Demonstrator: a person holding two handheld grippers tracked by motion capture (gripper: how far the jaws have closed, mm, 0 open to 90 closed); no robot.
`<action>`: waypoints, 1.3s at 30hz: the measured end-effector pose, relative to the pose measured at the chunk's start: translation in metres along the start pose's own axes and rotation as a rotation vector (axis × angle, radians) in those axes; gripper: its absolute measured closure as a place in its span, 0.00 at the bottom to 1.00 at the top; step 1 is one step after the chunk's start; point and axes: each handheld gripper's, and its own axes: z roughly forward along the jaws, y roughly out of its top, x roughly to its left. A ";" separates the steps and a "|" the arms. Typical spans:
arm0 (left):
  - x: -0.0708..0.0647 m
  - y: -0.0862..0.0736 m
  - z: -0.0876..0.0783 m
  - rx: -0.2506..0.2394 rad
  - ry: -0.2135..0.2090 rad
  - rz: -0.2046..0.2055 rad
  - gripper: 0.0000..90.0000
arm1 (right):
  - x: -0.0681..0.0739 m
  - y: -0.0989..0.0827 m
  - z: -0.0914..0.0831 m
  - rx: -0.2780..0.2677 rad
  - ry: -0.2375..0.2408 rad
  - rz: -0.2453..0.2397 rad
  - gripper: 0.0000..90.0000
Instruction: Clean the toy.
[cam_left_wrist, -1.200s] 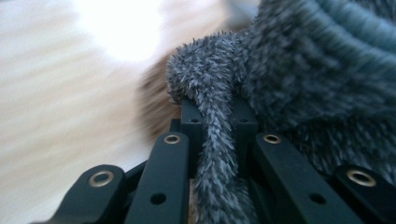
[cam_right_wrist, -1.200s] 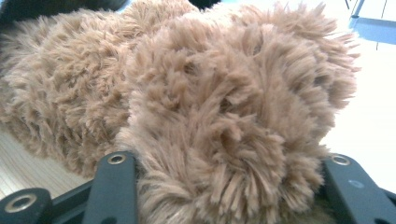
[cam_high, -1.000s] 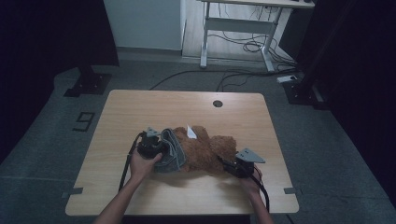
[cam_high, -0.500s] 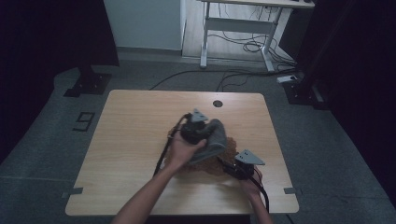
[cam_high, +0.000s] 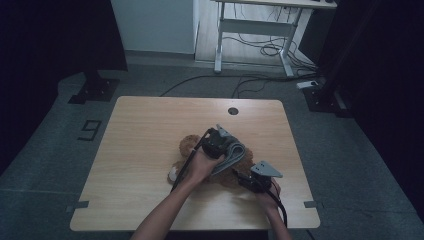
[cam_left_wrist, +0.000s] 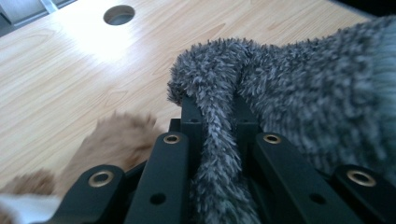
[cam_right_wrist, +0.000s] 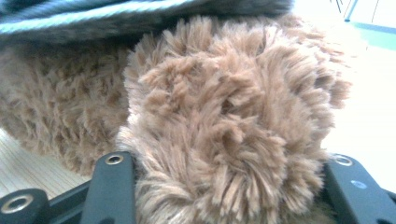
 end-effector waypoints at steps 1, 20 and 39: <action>0.001 -0.002 -0.004 -0.006 0.003 0.001 0.89 | 0.000 0.000 0.000 0.001 0.000 -0.002 0.50; 0.080 -0.063 -0.051 0.028 0.130 -0.103 0.88 | -0.004 0.001 0.001 0.006 0.007 0.050 0.48; 0.057 -0.019 -0.043 -0.030 0.021 -0.089 0.88 | -0.005 0.000 0.001 0.000 0.005 0.052 0.48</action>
